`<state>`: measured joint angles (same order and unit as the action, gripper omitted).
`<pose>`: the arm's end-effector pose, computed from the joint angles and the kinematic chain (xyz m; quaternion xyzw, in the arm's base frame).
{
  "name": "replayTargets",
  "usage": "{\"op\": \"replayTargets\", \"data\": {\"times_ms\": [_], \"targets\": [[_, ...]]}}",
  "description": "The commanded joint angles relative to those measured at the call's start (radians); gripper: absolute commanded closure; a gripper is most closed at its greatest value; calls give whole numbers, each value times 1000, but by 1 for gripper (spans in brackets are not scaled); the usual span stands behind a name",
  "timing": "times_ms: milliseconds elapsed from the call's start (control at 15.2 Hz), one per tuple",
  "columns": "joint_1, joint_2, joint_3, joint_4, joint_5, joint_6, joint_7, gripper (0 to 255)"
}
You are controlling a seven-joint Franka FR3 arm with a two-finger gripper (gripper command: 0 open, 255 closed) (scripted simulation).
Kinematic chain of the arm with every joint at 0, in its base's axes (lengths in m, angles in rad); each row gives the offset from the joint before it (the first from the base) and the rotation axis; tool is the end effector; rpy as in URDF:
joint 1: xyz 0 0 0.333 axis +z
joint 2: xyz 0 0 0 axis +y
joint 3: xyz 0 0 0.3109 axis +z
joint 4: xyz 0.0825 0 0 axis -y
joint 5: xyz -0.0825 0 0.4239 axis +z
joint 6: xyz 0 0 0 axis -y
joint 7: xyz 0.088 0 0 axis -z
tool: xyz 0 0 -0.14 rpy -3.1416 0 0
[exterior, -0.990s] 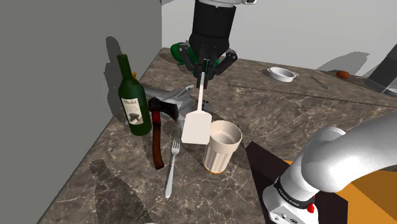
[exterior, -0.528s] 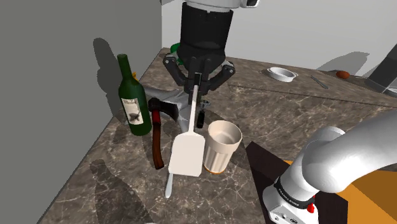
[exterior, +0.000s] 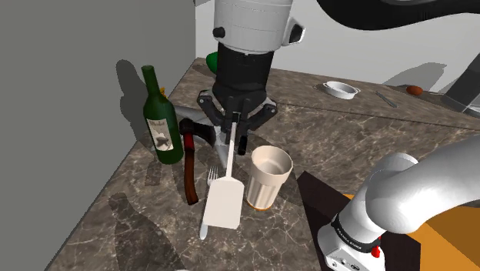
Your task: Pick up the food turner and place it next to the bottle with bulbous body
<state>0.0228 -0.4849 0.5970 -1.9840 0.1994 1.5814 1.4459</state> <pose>0.3416 0.3292 0.5796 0.9039 -0.4265 0.0300 0.0141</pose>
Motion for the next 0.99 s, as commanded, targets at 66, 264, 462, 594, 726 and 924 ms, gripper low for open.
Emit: {"op": "replayTargets", "data": {"times_ms": [66, 264, 462, 594, 726, 924], "targets": [[4, -9, 4, -48, 6, 41, -2, 255], [8, -16, 9, -93, 13, 79, -4, 255], [12, -21, 15, -137, 18, 118, -5, 255], [14, -23, 20, -164, 22, 144, -6, 255], [16, -24, 25, -191, 26, 171, -6, 255], [18, -23, 33, -231, 31, 210, -5, 255]]}}
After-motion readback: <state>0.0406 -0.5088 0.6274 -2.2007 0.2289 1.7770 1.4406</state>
